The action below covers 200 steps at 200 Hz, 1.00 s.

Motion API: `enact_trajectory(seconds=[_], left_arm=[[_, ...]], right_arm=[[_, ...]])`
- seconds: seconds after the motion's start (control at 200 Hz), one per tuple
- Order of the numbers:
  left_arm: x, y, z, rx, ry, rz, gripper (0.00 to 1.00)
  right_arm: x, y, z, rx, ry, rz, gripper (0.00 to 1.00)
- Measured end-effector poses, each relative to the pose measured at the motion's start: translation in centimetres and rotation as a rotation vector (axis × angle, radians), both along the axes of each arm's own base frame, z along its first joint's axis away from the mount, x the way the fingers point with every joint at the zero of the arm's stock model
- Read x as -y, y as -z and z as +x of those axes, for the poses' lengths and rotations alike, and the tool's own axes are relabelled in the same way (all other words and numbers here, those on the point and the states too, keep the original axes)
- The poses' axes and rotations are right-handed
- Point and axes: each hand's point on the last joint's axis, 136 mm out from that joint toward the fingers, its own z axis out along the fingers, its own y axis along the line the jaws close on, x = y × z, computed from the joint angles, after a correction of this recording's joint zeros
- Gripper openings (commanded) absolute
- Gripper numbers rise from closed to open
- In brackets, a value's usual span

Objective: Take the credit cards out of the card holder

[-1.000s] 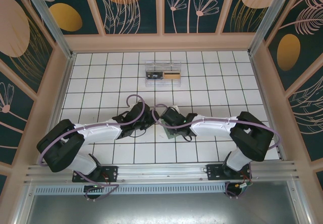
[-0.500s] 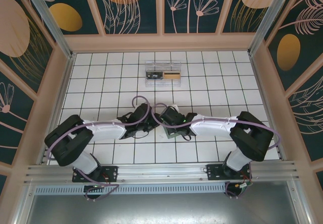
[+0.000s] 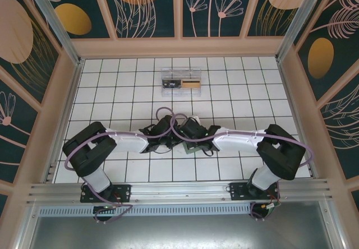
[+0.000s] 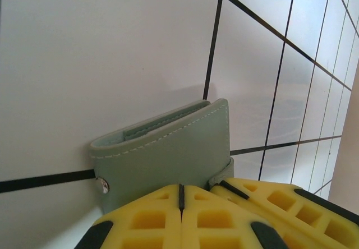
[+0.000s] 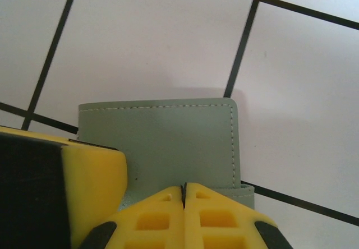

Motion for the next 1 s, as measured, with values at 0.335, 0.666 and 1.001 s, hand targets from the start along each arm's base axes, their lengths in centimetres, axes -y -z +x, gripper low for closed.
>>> enact_trajectory(seconds=[0.335,0.666,1.001], left_arm=[[0.6,1.2,0.5,-0.020,-0.005,0.018,0.00],[1.8,1.3,0.7,0.001,0.001,-0.021,0.00],[2.3,1.3,0.6,0.003,0.017,-0.036,0.00]], right_arm=[[0.9,-0.1,0.3,0.002,0.034,0.016,0.00],[3.0,-1.1,0.6,-0.002,0.079,0.077,0.00],[6.8,-1.0,0.6,-0.014,0.176,0.058,0.00]])
